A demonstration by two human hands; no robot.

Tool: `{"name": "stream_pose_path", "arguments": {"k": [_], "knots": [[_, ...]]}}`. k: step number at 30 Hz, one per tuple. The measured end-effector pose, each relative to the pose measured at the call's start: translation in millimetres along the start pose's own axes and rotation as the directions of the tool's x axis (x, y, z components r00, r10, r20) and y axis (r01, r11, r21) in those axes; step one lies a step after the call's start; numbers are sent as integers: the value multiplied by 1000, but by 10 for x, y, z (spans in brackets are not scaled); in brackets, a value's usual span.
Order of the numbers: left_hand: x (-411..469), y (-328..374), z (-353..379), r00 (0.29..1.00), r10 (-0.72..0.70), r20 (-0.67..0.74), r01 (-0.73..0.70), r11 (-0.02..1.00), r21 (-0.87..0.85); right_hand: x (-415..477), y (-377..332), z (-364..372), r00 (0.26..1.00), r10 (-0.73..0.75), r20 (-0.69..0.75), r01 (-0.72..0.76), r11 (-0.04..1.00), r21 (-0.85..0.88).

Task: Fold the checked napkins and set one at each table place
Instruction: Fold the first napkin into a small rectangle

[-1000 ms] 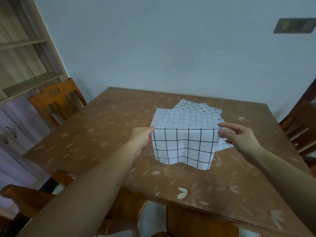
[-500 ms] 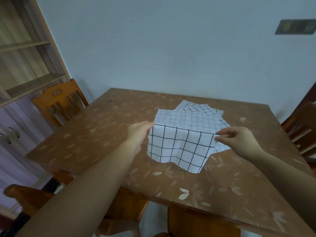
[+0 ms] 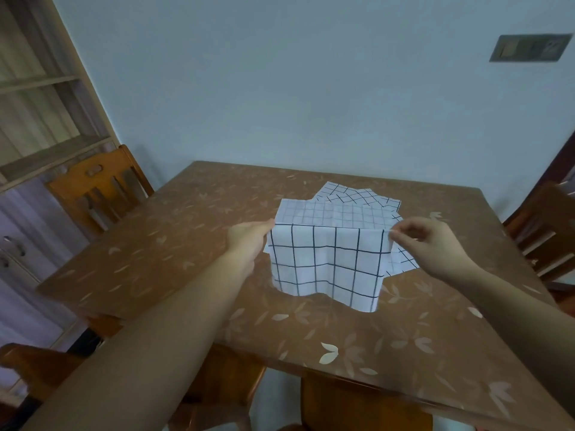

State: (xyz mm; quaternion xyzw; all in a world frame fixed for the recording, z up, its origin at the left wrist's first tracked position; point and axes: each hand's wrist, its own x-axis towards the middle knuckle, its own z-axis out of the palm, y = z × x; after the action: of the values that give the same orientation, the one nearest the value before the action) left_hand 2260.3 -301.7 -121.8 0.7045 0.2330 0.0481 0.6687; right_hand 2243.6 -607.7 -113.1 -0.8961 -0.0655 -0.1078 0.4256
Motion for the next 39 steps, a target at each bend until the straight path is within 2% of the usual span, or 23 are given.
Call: {"name": "stream_pose_path", "arguments": {"k": [2, 4, 5, 7, 9, 10, 12, 21, 32, 39], "knots": [[36, -60, -21, 1000, 15, -11, -13, 989, 146, 50, -107, -25, 999, -17, -43, 19, 999, 43], [38, -92, 1, 990, 141, -5, -131, 931, 341, 94, -231, -33, 997, -54, -51, 55, 998, 31], [-6, -70, 43, 973, 227, 38, -224, 900, 375, 110, -300, -27, 996, -88, -25, 88, 996, -1], [-186, 57, 194, 903, 355, 240, -421, 841, 340, 141, -433, -2, 987, -153, 58, 158, 983, -91], [-416, 211, 399, 792, 402, 459, -573, 750, 332, 178, -530, 20, 973, -196, 122, 214, 963, -163], [-498, 272, 503, 744, 408, 529, -627, 701, 341, 195, -564, 18, 967, -207, 147, 232, 956, -180], [-581, 355, 659, 691, 435, 577, -696, 614, 371, 213, -607, -16, 959, -220, 180, 254, 947, -195], [-501, 449, 817, 667, 466, 582, -713, 624, 318, 212, -617, -210, 960, -246, 137, 267, 949, -166], [-489, 554, 839, 615, 522, 591, -763, 583, 279, 268, -672, -349, 940, -267, 211, 307, 934, -184], [-484, 571, 786, 617, 524, 588, -761, 586, 277, 294, -737, -331, 927, -290, 239, 328, 934, -141]]}}
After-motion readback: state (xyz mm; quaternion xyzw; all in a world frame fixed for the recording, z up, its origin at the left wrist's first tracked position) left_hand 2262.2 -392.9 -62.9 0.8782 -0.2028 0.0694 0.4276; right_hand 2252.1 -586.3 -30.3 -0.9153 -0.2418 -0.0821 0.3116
